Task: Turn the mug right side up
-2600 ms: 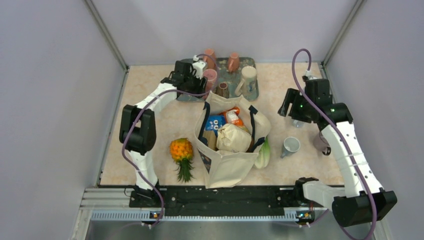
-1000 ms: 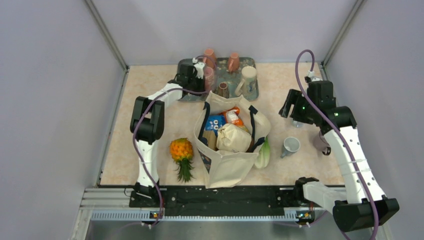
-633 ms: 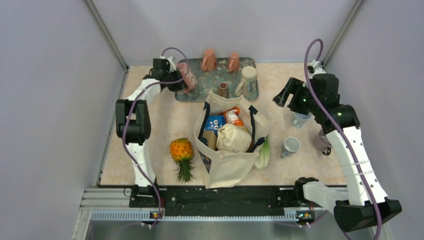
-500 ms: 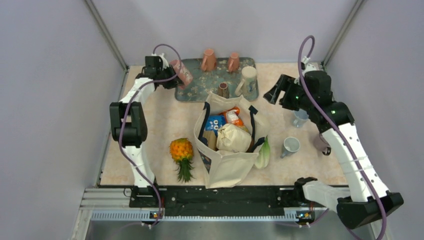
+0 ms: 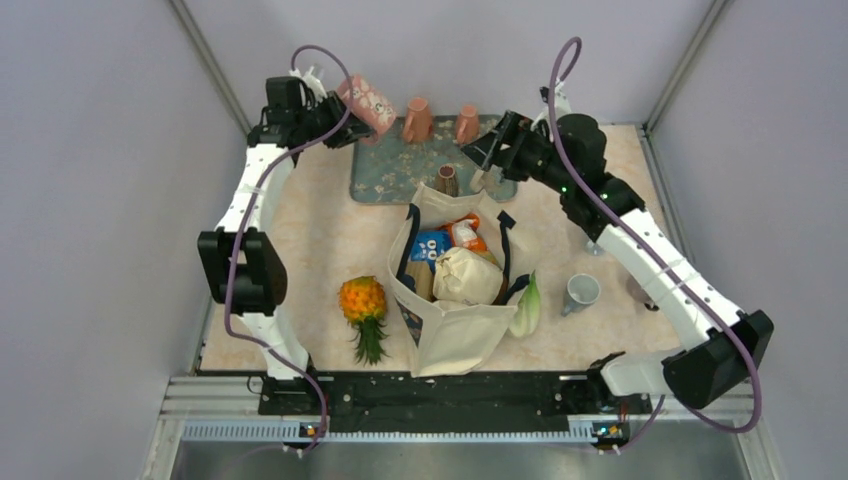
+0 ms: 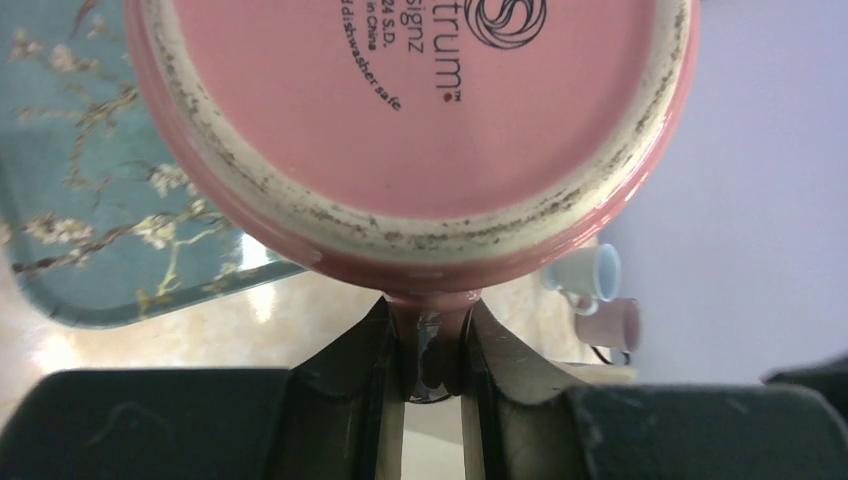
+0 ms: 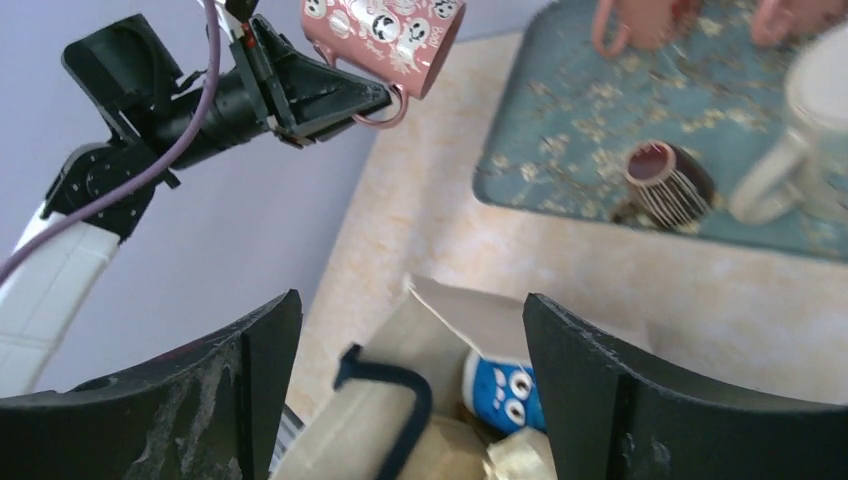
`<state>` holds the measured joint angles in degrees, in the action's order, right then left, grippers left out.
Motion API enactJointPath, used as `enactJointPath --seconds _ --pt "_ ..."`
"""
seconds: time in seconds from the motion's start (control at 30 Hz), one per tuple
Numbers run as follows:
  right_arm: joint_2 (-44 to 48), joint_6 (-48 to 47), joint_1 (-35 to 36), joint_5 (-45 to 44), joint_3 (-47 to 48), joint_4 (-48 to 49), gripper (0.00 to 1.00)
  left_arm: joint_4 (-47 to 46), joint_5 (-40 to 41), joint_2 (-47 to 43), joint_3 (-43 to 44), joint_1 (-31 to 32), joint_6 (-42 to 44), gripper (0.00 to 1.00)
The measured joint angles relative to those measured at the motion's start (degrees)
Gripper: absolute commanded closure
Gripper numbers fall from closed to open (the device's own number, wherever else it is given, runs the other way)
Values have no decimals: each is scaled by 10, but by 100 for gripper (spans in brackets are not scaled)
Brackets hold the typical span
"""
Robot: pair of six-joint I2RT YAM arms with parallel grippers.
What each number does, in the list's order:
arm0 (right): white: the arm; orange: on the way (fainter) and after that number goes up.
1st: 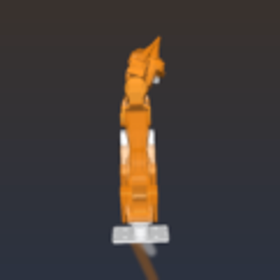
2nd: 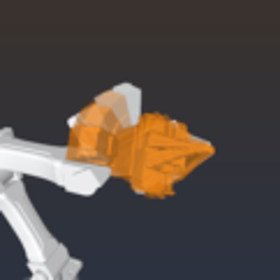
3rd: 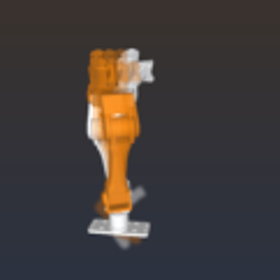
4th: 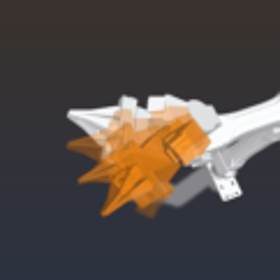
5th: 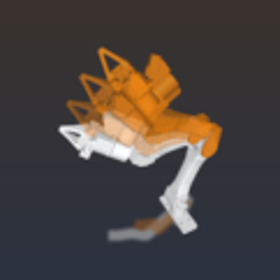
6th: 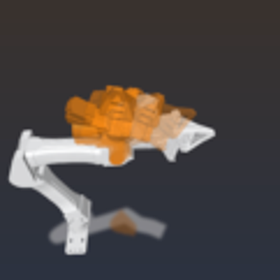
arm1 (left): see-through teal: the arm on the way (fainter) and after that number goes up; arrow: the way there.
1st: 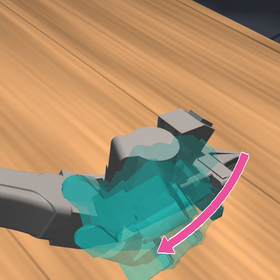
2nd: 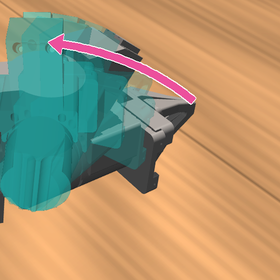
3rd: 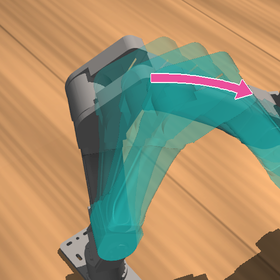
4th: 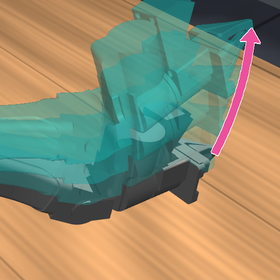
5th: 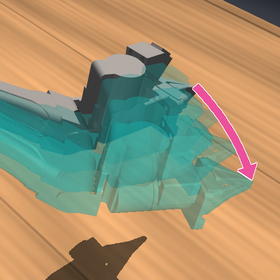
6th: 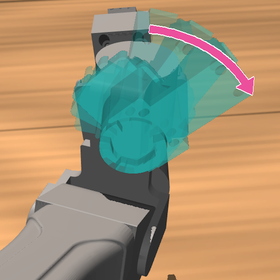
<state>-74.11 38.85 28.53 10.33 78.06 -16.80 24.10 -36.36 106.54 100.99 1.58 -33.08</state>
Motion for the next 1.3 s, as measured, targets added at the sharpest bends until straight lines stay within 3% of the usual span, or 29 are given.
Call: enactJointPath --seconds 0.07,0.3,0.77,0.87,0.93,1.1,1.17,1.2,1.3 --pt "-19 17 6 6 5 50 7 11 -14 -10 24 2 -3 100" --pt "-99 75 23 27 36 195 6 45 -70 -69 98 24 -16 100" --pt "-174 152 37 51 57 381 17 78 -137 -90 136 110 -51 100" --pt "-174 155 37 52 57 418 31 77 -143 -90 136 118 -54 100" --pt "-175 158 37 52 57 444 47 77 -147 -90 134 124 -59 100" --pt "-179 183 36 56 57 489 100 28 -167 -92 113 132 -92 100" --pt "-179 170 37 80 56 511 100 22 -187 -92 101 131 -132 100" --pt "-179 163 38 86 55 516 100 21 -193 -93 96 130 -144 95" --pt "-175 155 38 82 44 520 100 13 -197 -93 83 130 -153 51"
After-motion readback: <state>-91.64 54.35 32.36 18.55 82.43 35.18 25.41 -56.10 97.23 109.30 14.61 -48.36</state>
